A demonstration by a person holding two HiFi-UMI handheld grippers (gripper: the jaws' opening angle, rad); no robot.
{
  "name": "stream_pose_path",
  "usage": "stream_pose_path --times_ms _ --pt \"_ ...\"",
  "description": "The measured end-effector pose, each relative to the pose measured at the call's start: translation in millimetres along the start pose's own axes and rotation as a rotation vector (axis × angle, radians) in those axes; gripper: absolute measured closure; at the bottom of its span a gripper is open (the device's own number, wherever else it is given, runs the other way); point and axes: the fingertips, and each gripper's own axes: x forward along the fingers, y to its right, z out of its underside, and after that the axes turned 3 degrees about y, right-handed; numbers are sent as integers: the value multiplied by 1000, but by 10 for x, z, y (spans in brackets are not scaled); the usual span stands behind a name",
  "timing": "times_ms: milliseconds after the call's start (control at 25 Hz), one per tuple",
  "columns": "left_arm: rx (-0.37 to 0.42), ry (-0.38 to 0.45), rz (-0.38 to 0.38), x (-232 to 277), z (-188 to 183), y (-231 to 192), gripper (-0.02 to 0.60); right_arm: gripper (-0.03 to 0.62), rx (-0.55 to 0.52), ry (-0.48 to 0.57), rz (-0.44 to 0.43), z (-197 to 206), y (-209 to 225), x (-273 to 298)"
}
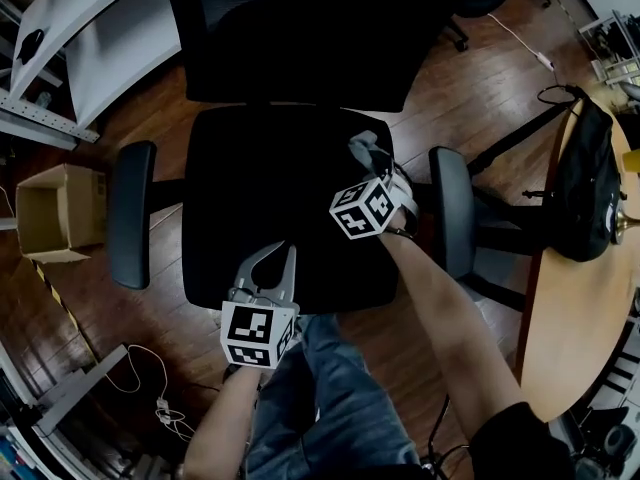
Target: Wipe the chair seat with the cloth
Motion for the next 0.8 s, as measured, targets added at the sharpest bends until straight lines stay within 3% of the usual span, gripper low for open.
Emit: stream_pose_path --times_ms 200,800 --pt "-28 -9 -16 208 -38 -131 578 579 88 -82 28 91 289 382" --pt "-43 -31 -2 495 -28 -117 578 579 111 -163 -19 316 338 669"
